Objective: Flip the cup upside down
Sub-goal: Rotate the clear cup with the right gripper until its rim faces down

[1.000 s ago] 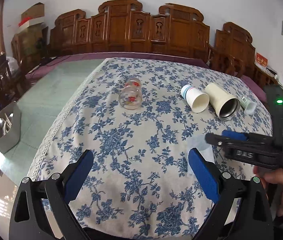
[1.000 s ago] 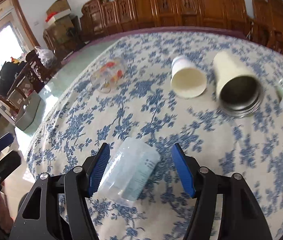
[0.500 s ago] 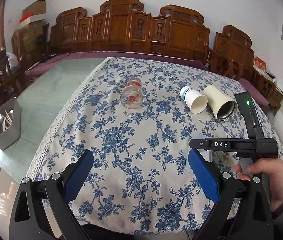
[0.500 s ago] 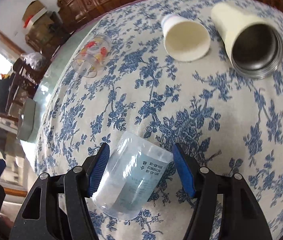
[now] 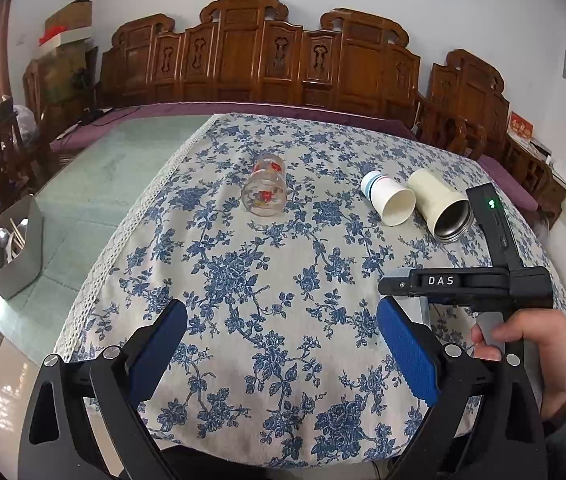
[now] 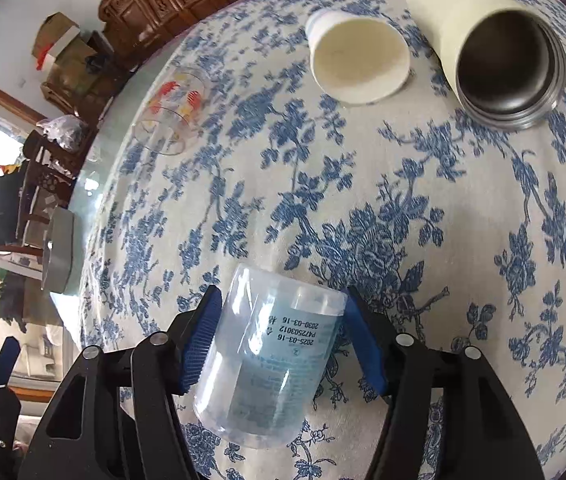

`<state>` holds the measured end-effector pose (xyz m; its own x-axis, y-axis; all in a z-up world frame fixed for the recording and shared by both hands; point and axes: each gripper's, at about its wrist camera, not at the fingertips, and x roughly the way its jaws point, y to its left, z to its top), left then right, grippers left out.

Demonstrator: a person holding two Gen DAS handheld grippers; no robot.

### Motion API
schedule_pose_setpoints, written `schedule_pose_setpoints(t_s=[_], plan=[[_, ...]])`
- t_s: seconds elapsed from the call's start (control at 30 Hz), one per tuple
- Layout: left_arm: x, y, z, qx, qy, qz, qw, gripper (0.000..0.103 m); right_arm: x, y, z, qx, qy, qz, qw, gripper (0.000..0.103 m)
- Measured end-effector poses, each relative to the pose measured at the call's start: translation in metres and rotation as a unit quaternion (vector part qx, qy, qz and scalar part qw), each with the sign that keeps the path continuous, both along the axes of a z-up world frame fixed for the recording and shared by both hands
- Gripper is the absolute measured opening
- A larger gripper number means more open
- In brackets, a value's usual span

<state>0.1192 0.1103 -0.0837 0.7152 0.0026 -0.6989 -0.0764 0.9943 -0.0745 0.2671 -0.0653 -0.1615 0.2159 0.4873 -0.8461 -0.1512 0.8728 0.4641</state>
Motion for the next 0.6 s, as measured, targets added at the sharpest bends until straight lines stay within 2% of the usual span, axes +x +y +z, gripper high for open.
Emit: schedule_pose_setpoints(t_s=[0.1, 0.2, 0.3, 0.4, 0.6], plan=[[0.001, -0.001, -0.001, 0.003, 0.000, 0.001, 1.0000, 0.092, -0.001, -0.002, 0.007, 0.003, -0.023, 0.009, 1.000, 0.062], [0.002, -0.004, -0.001, 0.007, -0.001, 0.001, 1.0000, 0.092, -0.005, -0.007, 0.023, -0.003, -0.086, 0.022, 0.996, 0.062], [0.003, -0.007, -0.001, 0.007, -0.001, 0.001, 1.0000, 0.092, -0.007, -0.010, 0.034, -0.029, -0.141, 0.033, 0.989, 0.062], [0.005, -0.012, -0.001, 0.011, -0.002, 0.000, 0.9999, 0.092, -0.009, -0.010, 0.041, -0.058, -0.190, 0.047, 0.979, 0.061], [0.007, -0.019, -0.005, 0.024, 0.001, -0.003, 0.9997, 0.092, -0.013, -0.004, 0.040, -0.131, -0.277, 0.080, 0.949, 0.061]])
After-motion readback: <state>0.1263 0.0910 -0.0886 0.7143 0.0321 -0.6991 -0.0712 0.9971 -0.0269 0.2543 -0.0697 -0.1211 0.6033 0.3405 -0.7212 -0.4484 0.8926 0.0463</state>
